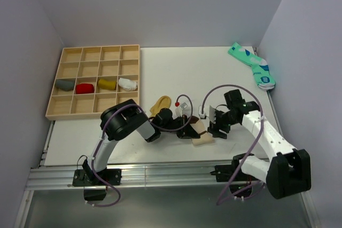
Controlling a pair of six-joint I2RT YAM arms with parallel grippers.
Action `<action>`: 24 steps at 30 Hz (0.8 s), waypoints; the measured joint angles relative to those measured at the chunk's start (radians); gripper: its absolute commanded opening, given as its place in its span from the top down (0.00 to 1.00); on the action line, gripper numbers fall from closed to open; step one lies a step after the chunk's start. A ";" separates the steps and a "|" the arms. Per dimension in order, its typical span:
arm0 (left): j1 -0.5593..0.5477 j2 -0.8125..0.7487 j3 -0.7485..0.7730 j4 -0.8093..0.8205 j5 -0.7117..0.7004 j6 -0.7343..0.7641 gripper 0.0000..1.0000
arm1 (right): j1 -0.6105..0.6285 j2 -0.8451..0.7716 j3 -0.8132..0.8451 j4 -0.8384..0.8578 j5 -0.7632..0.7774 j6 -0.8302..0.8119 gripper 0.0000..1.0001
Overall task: Roll the socks
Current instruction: Roll the sock at the center of the board.
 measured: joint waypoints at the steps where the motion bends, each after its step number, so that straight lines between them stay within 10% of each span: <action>1: 0.001 0.002 0.000 -0.003 0.005 -0.017 1.00 | 0.024 -0.028 -0.023 0.002 0.003 -0.010 0.28; 24: 0.026 0.067 0.013 0.071 0.092 -0.213 1.00 | 0.250 -0.049 -0.144 0.080 0.013 -0.124 0.26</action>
